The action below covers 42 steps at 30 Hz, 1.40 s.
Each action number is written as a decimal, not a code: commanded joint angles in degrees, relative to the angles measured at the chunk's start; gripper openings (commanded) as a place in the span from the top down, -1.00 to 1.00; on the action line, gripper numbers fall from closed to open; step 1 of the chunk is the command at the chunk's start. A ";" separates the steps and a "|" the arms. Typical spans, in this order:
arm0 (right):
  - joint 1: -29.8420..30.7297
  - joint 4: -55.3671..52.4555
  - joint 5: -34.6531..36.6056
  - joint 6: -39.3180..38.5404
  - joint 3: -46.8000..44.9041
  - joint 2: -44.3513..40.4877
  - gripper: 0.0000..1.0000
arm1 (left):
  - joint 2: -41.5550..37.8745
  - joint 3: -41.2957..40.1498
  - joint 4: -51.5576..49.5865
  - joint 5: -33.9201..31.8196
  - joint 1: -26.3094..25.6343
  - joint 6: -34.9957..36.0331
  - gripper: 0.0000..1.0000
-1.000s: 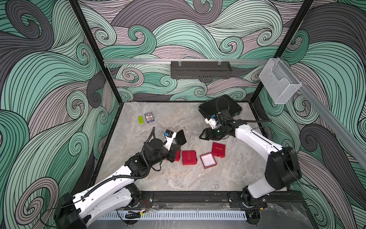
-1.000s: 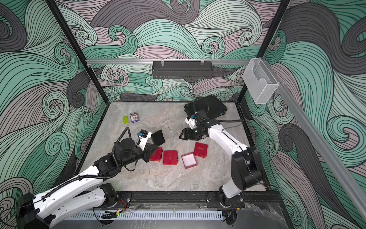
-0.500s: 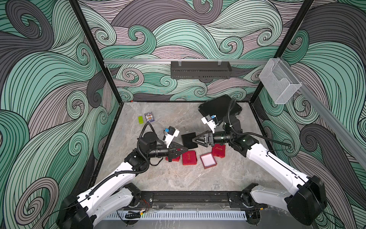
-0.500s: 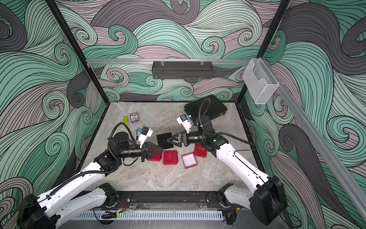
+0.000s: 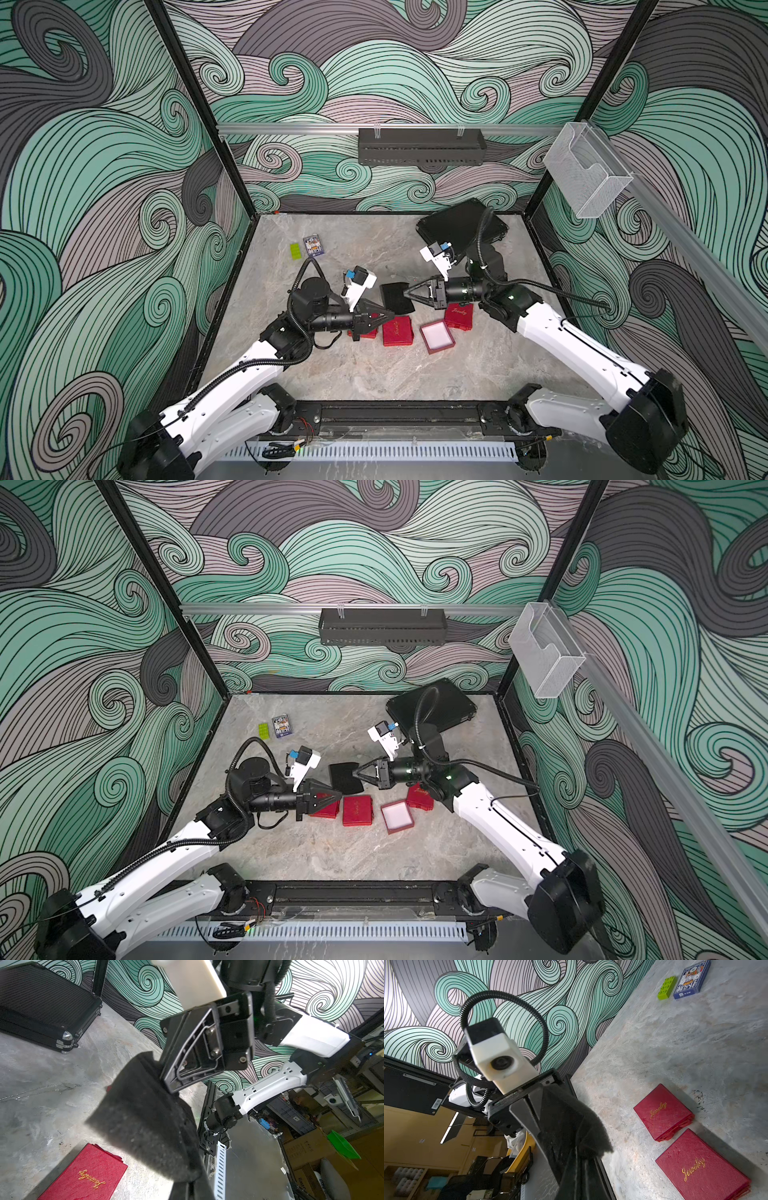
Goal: Take the necklace out of the lift-off lid jewelry box
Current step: Place the inner lining in the jewelry box.
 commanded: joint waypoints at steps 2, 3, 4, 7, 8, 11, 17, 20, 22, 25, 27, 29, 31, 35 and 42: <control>0.08 -5.22 3.40 -3.50 -1.37 -5.22 1.00 | 1.10 0.96 0.29 -1.31 0.31 0.80 1.00; 0.12 -6.26 4.32 -3.90 -1.27 -5.81 1.00 | 1.22 0.86 0.47 -1.40 0.35 0.75 1.00; 0.08 -7.95 5.42 -4.54 -0.97 -6.43 1.00 | 1.22 0.90 0.23 -1.92 0.31 0.71 1.00; -0.10 -14.12 11.98 -7.20 0.47 -7.51 1.00 | 1.20 1.94 -3.85 -5.69 0.30 1.54 0.59; -0.21 -17.65 14.95 -8.47 0.97 -7.65 1.00 | 1.09 2.37 -5.56 -7.10 0.31 1.85 0.23; -0.69 -25.10 23.76 -11.11 2.34 -7.33 1.00 | 0.62 2.62 -8.61 -10.87 0.31 2.15 0.07; -0.78 -33.54 35.57 -13.84 1.80 -5.57 1.00 | -0.19 1.28 -11.11 -17.18 0.31 3.49 0.06; -0.81 -33.56 37.29 -13.75 -0.68 -4.96 1.00 | 0.00 0.63 -11.03 -18.22 0.30 3.93 0.06; -0.85 -33.67 39.23 -13.01 -1.90 -4.28 1.00 | 0.38 0.47 -11.20 -18.18 0.31 4.41 0.06; -0.80 -34.36 39.97 -11.72 -2.23 -2.45 1.00 | 1.32 -0.32 -11.02 -17.60 0.31 4.52 0.07; -0.82 -34.71 40.52 -10.50 -2.73 -1.05 1.00 | 1.78 -1.32 -10.25 -17.09 0.31 4.54 0.07; -0.84 -35.22 41.19 -9.82 -3.59 0.69 1.00 | 2.09 -2.14 -9.91 -16.78 0.22 4.50 0.07; -0.73 -35.25 41.26 -9.43 -4.51 2.31 1.00 | 2.05 -2.63 -10.02 -16.76 0.10 4.68 0.08; -0.72 -34.59 40.30 -8.88 -4.54 5.51 1.00 | 1.40 -3.57 -9.64 -17.04 -0.13 5.19 0.08; -0.72 -32.49 40.40 -9.27 -4.96 8.52 1.00 | 1.95 -4.50 -9.36 -16.59 -1.35 5.80 0.08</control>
